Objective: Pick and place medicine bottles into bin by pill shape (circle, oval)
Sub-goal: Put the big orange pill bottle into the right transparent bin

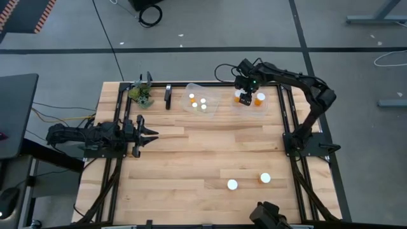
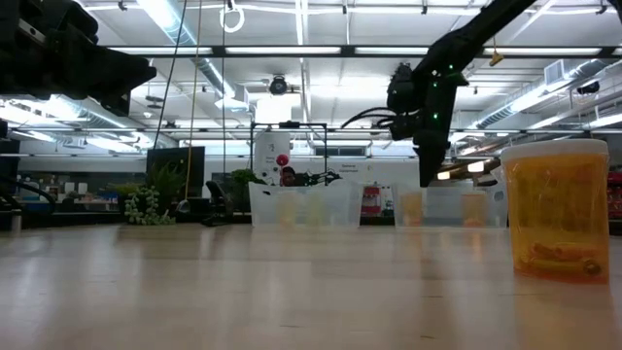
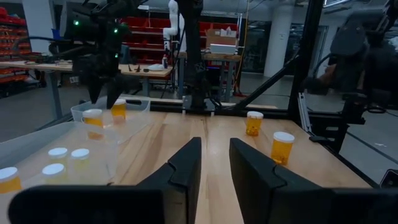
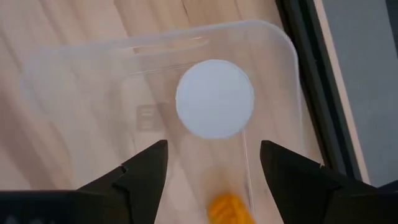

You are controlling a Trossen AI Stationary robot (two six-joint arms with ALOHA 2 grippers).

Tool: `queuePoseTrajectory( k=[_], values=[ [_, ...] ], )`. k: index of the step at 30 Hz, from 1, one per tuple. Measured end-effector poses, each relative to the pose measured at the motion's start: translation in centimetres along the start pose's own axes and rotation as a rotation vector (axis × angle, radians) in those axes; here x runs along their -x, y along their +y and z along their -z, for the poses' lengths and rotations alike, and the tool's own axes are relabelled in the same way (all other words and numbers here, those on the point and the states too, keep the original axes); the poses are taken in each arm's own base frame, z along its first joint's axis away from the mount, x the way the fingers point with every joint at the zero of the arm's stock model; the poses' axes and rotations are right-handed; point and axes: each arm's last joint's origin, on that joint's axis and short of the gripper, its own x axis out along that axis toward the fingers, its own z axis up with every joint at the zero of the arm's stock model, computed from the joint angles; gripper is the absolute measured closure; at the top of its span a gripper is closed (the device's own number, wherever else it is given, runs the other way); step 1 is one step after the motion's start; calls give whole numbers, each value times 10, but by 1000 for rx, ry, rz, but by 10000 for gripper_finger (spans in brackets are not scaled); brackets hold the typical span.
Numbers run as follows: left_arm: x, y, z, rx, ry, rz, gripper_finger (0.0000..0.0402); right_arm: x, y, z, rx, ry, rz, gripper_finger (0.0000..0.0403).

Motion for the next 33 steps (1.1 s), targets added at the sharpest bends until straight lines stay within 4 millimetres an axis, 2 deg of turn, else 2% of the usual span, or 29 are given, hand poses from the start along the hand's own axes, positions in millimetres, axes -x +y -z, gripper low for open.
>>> queuePoseTrajectory(
  k=[10, 18, 23, 33],
  values=[
    [0, 0, 0, 0, 0, 0, 317, 45, 25, 4, 30, -89, 27, 140],
    [0, 0, 0, 0, 0, 0, 309, 79, 32, 13, 17, -188, 57, 140],
    [0, 0, 0, 0, 0, 0, 308, 88, 33, 17, -1, -210, 67, 140],
    [0, 0, 0, 0, 0, 0, 310, 87, 33, 17, -5, -201, 79, 140]
  ],
)
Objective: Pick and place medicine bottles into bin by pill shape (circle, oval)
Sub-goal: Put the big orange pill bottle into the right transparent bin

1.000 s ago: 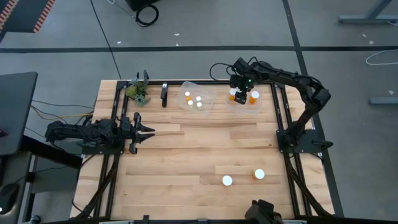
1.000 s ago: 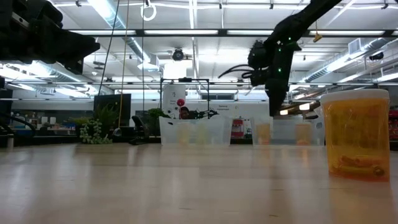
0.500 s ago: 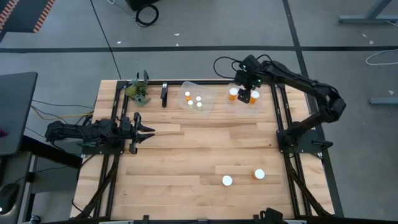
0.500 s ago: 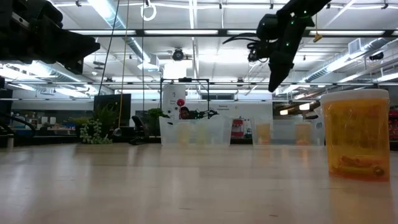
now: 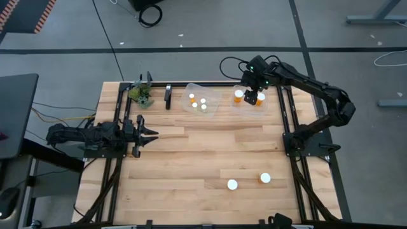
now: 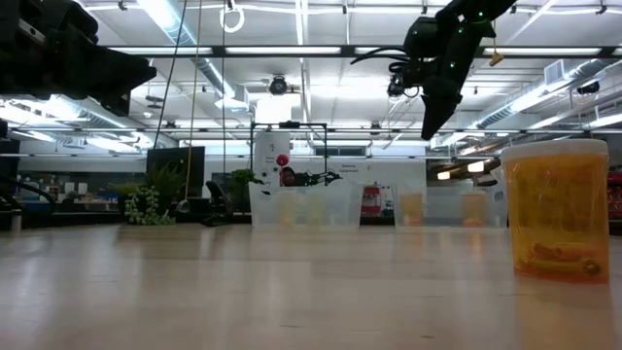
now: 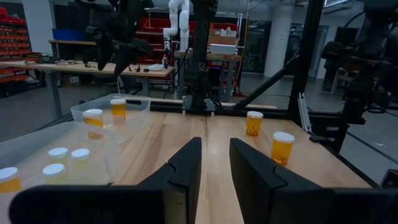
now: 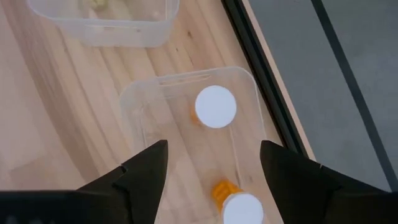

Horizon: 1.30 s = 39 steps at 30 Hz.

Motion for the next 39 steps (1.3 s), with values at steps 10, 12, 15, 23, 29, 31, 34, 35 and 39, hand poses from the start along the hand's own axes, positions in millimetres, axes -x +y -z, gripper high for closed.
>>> queuePoseTrajectory(
  k=[10, 12, 15, 23, 29, 31, 34, 35, 39],
  values=[
    [0, 0, 0, 0, 0, 0, 313, 0, 0, 0, 0, -1, 0, 140],
    [0, 0, 0, 0, 0, 0, 310, 0, 0, 0, -1, 1, 0, 140],
    [0, 0, 0, 0, 0, 0, 308, 1, 1, 1, -9, 11, -4, 140],
    [0, 0, 0, 0, 0, 1, 310, 10, 12, 4, -30, 23, -21, 140],
    [0, 0, 0, 0, 0, 1, 316, 25, 34, 3, 4, -26, -52, 140],
    [0, 0, 0, 0, 0, 0, 317, 31, 42, 3, 4, -47, -64, 140],
    [0, 0, 0, 0, 0, 0, 315, 38, 54, 3, 4, -70, -85, 140],
    [0, 0, 0, 0, 0, 0, 314, 39, 58, 2, 8, -75, -87, 140],
    [0, 0, 0, 0, 0, 0, 310, 42, 76, 1, 39, -83, -108, 140]
  ],
)
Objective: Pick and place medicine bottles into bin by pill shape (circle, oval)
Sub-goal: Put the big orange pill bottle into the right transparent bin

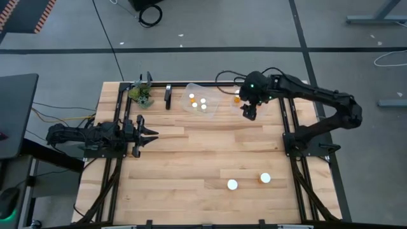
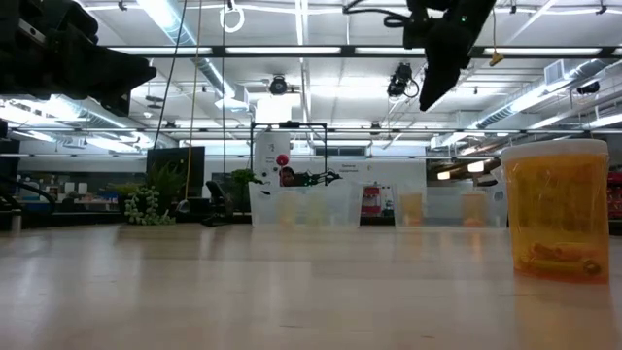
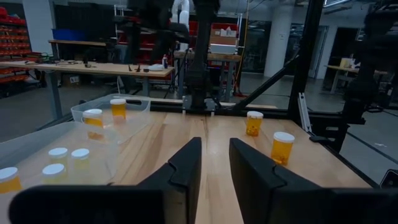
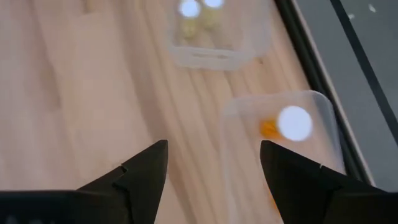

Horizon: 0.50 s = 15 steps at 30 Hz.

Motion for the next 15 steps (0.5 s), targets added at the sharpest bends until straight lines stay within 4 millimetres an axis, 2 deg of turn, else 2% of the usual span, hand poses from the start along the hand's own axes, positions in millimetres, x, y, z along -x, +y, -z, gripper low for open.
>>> queuePoseTrajectory(
  k=[10, 15],
  values=[
    [0, 0, 0, 0, 0, 0, 308, 1, 51, -9, 87, -86, -110, 141],
    [0, 0, 0, 0, 0, 1, 309, 5, 71, -8, 106, -104, -140, 141]
  ],
)
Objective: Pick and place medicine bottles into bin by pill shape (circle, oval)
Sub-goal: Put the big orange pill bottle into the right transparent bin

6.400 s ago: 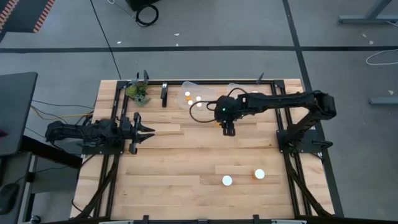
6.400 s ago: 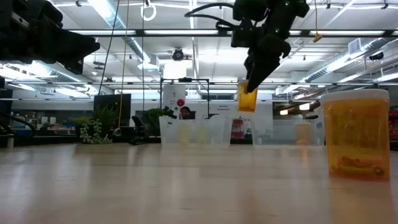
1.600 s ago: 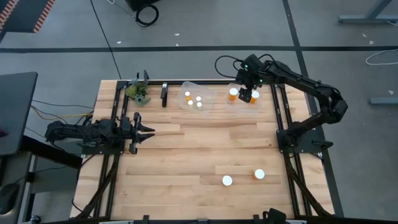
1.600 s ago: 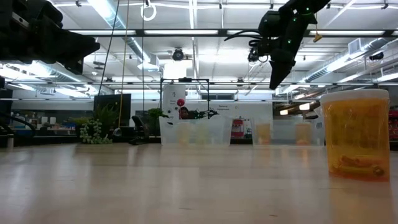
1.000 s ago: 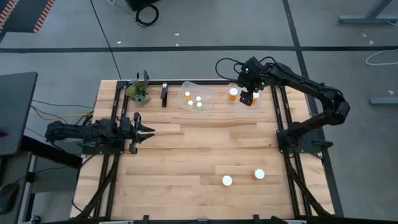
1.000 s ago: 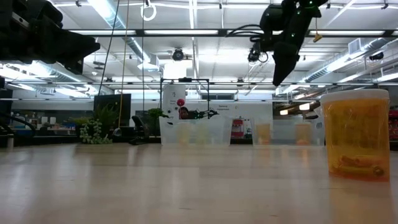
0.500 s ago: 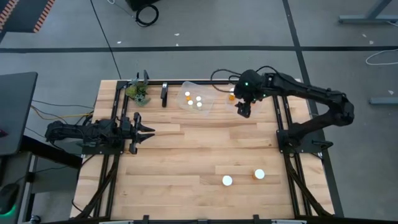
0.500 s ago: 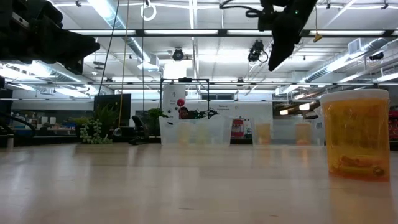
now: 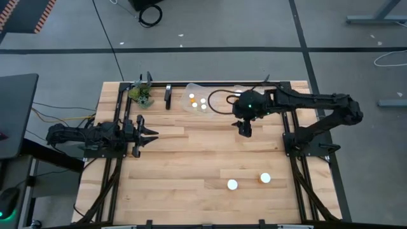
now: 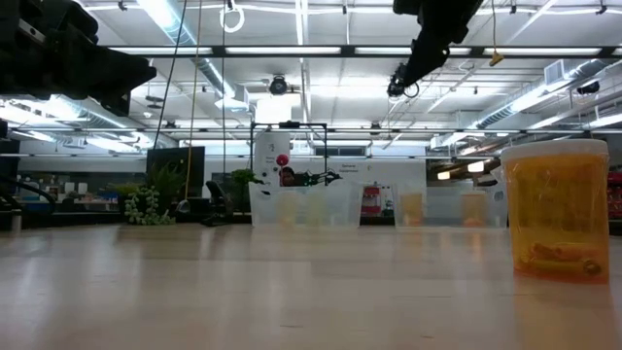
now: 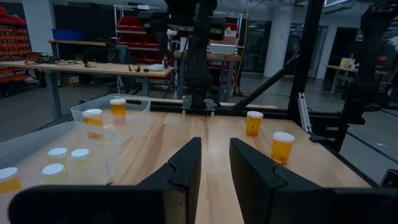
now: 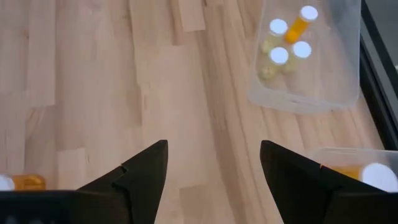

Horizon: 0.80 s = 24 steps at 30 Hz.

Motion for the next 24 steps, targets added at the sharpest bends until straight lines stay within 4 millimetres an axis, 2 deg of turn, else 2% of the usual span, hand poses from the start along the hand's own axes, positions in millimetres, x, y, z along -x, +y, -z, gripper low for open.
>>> queuePoseTrajectory(
  k=[14, 24],
  values=[
    [0, 0, 0, 0, 0, -1, 309, 5, 46, 5, 9, -5, -57, 141],
    [0, 0, 0, 0, 0, 0, 308, -5, 79, 10, 36, 29, -76, 141]
  ],
)
